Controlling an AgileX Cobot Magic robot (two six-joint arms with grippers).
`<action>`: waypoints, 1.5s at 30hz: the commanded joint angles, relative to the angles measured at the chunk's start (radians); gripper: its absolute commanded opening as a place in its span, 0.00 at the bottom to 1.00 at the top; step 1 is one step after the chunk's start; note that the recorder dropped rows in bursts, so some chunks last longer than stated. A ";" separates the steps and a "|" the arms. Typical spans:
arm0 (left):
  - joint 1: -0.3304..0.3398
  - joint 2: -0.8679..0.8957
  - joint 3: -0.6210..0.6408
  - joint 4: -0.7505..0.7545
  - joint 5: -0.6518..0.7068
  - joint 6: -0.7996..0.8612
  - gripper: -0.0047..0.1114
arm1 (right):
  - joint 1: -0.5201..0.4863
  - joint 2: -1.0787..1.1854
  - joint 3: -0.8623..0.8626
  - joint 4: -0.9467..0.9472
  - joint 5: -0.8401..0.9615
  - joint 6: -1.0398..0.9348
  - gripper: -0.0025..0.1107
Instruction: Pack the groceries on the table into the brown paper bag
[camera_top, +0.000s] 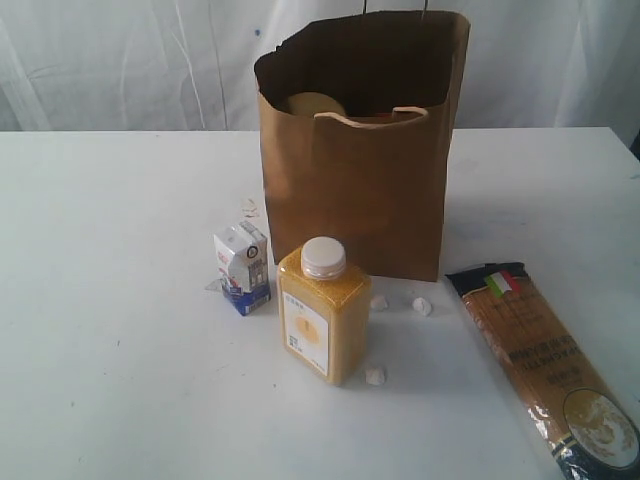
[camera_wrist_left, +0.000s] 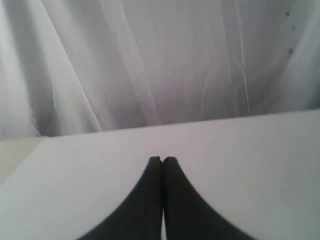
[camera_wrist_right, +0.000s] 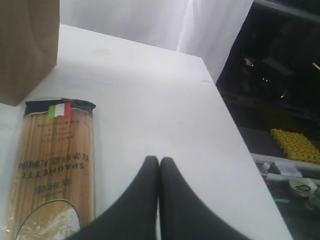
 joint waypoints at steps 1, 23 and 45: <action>-0.013 -0.059 0.052 -0.005 -0.032 -0.038 0.04 | -0.001 -0.006 0.005 -0.015 -0.108 -0.011 0.02; -0.023 -0.230 0.362 -0.045 -0.190 -0.221 0.04 | -0.001 0.115 -0.323 -0.902 -0.813 1.369 0.02; -0.023 -0.239 0.533 -0.014 -0.024 -0.229 0.04 | 0.240 1.153 -0.558 -1.711 -1.001 1.785 0.02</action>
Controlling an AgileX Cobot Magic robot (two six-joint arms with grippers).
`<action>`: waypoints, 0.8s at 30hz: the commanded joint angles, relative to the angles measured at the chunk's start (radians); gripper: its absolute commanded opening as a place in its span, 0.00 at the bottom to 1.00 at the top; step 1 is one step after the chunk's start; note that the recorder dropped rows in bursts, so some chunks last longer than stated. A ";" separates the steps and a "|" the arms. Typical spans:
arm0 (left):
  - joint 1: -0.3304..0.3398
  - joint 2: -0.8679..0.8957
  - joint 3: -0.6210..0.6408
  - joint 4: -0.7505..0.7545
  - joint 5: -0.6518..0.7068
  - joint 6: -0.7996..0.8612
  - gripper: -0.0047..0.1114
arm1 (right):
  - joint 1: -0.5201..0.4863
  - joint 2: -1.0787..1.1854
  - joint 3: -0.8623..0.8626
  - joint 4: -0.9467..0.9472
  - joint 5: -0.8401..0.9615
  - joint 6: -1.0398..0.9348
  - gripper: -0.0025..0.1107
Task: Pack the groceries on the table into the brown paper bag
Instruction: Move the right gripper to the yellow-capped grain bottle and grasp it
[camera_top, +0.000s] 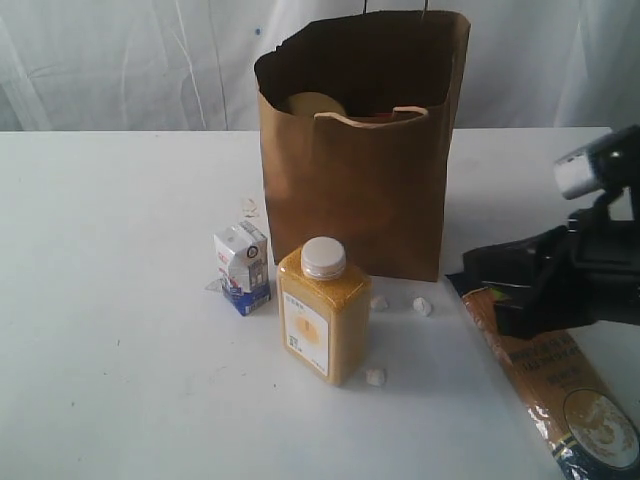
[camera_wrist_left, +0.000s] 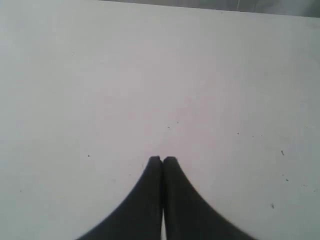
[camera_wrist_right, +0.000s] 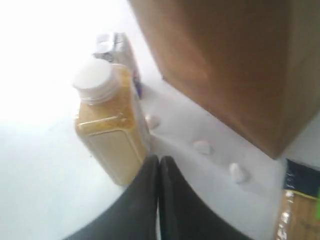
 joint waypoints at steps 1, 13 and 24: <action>-0.005 -0.006 0.003 0.033 0.007 -0.003 0.04 | 0.070 0.033 -0.037 -0.003 -0.001 0.007 0.02; -0.005 -0.006 0.003 0.026 -0.030 -0.003 0.04 | 0.200 0.053 0.027 0.405 0.946 -0.282 0.02; -0.005 -0.006 0.003 0.024 -0.038 -0.003 0.04 | 0.370 0.122 -0.191 1.594 1.270 -1.609 0.02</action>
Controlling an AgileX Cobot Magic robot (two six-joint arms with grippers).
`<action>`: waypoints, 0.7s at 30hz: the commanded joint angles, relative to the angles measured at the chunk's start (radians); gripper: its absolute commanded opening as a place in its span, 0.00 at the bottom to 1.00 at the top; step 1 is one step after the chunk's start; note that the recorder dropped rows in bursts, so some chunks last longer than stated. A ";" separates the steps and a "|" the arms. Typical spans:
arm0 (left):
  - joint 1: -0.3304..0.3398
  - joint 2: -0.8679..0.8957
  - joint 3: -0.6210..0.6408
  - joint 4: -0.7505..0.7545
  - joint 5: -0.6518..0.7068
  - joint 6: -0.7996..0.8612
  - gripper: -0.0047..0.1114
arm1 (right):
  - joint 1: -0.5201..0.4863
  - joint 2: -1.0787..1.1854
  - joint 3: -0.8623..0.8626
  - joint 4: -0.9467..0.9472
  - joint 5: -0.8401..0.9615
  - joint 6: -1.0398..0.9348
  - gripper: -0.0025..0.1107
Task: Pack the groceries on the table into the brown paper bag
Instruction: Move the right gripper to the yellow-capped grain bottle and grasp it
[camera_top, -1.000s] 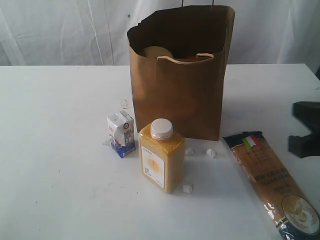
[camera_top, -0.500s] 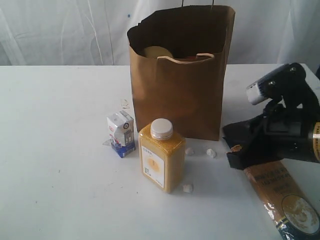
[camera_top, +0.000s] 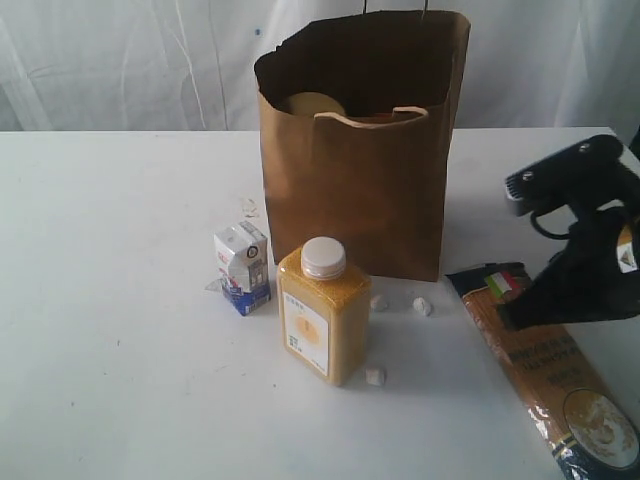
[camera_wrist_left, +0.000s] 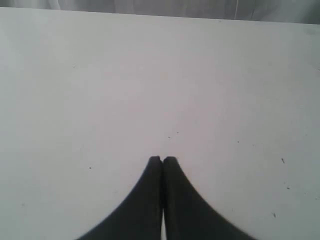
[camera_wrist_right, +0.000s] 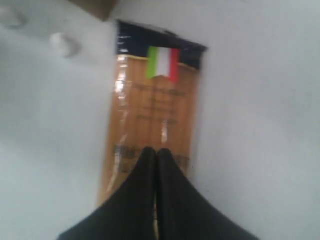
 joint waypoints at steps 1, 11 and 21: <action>-0.005 -0.006 0.003 0.001 -0.007 -0.001 0.04 | 0.074 0.004 0.001 0.270 0.007 -0.298 0.02; -0.005 -0.006 0.003 0.001 -0.007 -0.001 0.04 | 0.167 0.004 0.030 0.508 -0.094 -0.570 0.28; -0.005 -0.006 0.003 0.001 -0.007 -0.001 0.04 | 0.240 0.006 0.030 0.604 -0.244 -0.570 0.69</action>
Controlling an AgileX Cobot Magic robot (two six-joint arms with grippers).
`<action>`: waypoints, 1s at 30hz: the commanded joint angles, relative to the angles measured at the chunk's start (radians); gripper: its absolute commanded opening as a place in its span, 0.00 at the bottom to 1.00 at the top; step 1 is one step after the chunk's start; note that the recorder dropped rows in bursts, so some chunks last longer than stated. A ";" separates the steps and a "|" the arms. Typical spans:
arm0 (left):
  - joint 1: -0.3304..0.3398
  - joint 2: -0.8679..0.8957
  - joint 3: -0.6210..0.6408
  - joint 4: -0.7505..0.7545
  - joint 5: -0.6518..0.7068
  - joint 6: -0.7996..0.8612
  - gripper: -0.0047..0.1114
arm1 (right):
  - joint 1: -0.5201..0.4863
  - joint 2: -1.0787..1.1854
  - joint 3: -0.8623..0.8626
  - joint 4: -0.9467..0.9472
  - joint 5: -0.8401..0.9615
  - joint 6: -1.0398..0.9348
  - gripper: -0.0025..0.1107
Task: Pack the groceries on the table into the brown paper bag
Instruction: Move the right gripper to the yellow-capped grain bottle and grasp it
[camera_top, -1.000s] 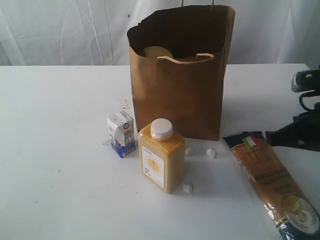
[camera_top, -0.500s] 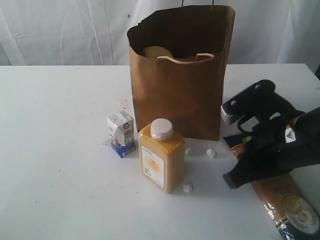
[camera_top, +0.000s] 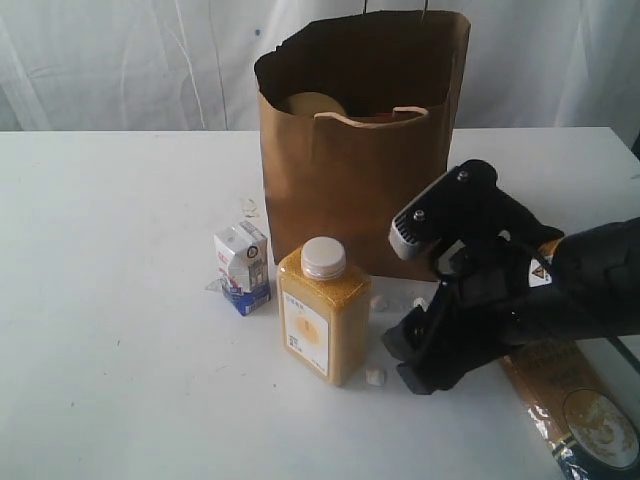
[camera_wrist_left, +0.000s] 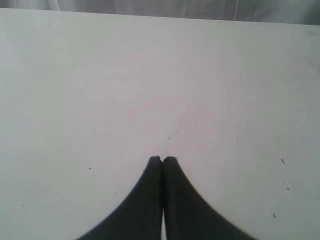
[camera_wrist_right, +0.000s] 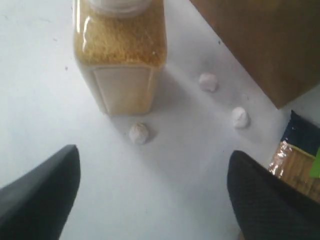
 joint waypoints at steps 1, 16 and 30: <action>-0.005 -0.006 0.003 0.001 -0.005 -0.001 0.04 | 0.049 0.002 0.007 0.045 -0.101 -0.011 0.68; -0.005 -0.006 0.003 0.001 -0.005 -0.001 0.04 | 0.136 0.161 -0.017 0.043 -0.349 -0.014 0.68; -0.005 -0.006 0.003 0.001 -0.005 -0.001 0.04 | 0.163 0.241 -0.040 0.039 -0.410 -0.018 0.68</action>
